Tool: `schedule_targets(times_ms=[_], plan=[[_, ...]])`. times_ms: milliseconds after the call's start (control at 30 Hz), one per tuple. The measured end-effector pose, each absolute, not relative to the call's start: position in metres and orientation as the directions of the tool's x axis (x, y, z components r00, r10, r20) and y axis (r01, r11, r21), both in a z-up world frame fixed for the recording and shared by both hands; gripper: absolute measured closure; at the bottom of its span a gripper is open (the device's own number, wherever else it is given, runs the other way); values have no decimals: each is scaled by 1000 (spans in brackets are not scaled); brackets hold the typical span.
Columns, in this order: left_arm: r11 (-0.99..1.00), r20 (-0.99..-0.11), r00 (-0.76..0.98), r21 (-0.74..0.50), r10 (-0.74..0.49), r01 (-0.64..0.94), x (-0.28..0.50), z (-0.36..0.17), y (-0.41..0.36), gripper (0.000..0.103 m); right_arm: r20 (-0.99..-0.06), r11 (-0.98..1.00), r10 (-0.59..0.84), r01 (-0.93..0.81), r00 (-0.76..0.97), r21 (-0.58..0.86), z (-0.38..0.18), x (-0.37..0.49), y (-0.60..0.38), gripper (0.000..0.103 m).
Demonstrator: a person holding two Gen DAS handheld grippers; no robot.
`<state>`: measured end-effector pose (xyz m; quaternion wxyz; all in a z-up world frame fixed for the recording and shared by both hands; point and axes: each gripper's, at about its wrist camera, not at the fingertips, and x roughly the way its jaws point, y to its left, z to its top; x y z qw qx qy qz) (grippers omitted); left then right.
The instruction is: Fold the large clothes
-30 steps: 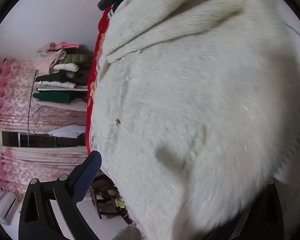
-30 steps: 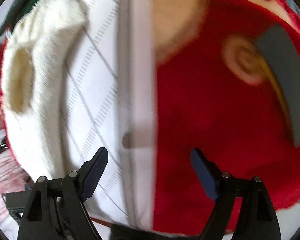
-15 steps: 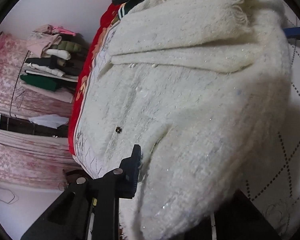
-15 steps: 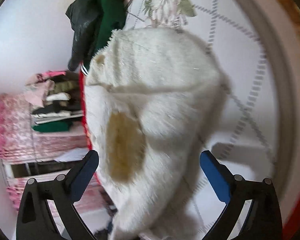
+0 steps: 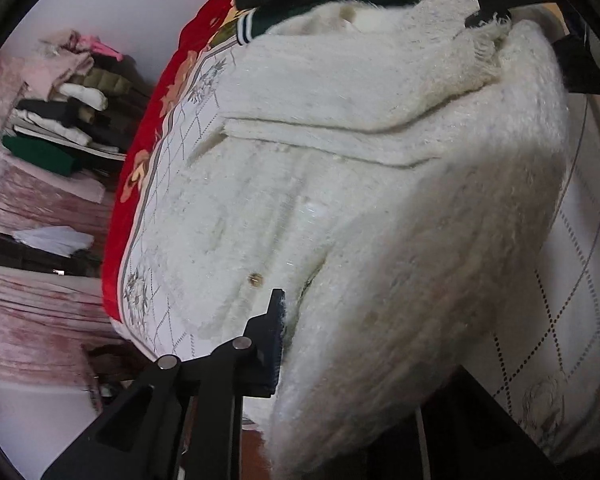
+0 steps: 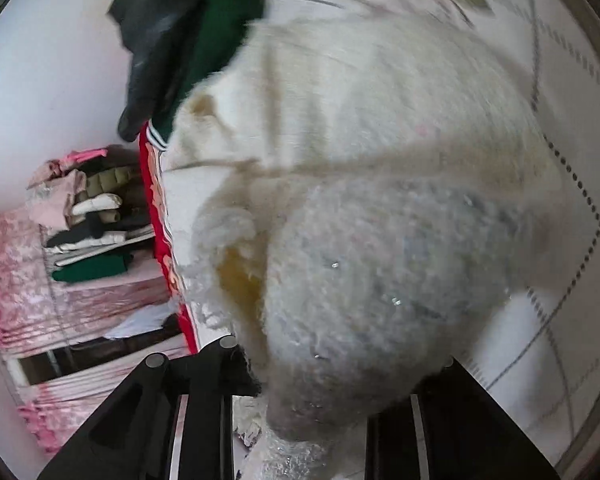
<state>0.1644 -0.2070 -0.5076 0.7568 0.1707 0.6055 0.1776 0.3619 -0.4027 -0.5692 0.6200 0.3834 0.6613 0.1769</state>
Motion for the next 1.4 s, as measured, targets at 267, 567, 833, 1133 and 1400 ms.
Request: schedule_targets(times_ms=[267,567,833,1133,1400], plan=[[970,-944,226,225,241,-94,189,-456,-79,82,-847,836,527,139,67,531,-449,389,-271,78],[978,-981,182,24,63,-209,240,-507,90,78,-945,940,328,95,7,327,-465,441,-105,78],[941,-986,161,-23,33,-337,266,-557,191,30,-958,962,260,119,-123,246,-533,476,-44,31],[906,-984,178,-66,11,-418,263,-544,197,7,-879,870,444,152,171,469,-468,455,-168,19],[916,-990,71,86,123,-391,281,-598,172,5,-887,863,461,213,40,458,-584,448,-250,18]])
